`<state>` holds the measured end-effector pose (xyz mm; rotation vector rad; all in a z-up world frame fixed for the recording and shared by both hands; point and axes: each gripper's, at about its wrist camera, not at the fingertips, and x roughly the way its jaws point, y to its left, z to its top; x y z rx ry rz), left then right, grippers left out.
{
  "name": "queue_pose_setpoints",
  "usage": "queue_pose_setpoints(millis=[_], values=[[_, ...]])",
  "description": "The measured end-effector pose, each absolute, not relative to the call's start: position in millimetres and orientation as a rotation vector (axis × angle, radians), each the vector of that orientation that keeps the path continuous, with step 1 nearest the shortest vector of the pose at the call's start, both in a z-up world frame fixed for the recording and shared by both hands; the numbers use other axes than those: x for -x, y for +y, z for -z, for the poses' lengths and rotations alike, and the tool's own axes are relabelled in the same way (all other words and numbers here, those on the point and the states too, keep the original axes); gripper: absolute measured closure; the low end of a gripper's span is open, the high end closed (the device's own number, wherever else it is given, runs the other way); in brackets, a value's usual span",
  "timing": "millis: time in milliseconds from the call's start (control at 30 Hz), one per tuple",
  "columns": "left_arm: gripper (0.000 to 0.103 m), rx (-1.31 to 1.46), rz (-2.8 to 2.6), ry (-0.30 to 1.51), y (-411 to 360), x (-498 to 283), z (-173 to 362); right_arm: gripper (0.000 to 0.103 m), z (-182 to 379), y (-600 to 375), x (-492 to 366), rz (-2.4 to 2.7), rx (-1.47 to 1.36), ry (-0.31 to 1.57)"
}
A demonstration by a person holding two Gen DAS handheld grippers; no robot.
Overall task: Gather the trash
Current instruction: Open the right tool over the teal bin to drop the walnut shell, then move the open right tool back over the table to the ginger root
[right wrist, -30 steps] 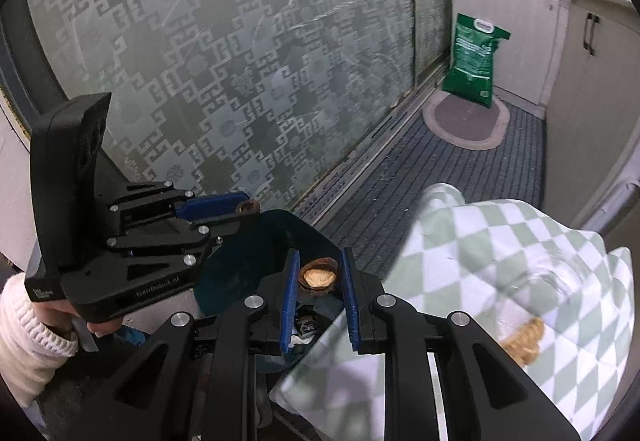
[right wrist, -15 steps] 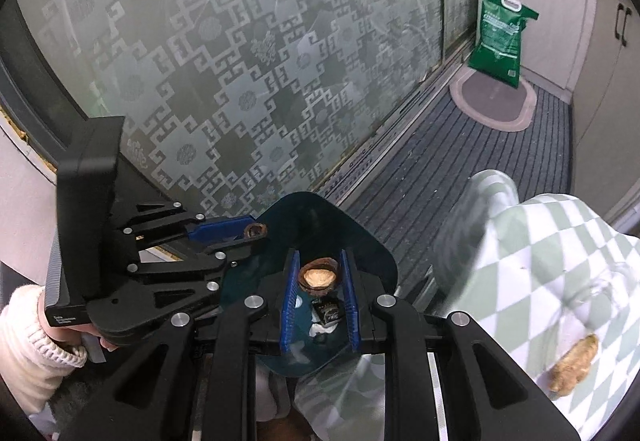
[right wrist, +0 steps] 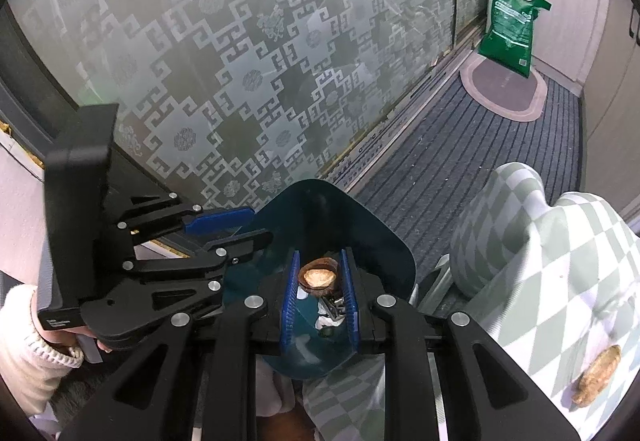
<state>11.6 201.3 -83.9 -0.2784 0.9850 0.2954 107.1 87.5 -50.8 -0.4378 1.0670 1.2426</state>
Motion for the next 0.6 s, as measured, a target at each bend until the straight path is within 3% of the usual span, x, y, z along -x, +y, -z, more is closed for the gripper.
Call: queue_pose_setpoints(millis=[267,400,600], values=[[0.077,0.291,-0.333,0.91,209.2,-4.5,63.7,0.082,65.4,100.9,-96.6,-1.255,0.487,1.089],[0.079,0.3,-0.333,0.871,211.6,-1.6,55.8,0.068,72.7,105.2,-93.8,-1.262,0.497,1.115],[0.079,0.306,-0.339,0.845,214.0,0.3,48.4,0.067,68.2,104.4,-95.5,-1.257,0.487,1.101]])
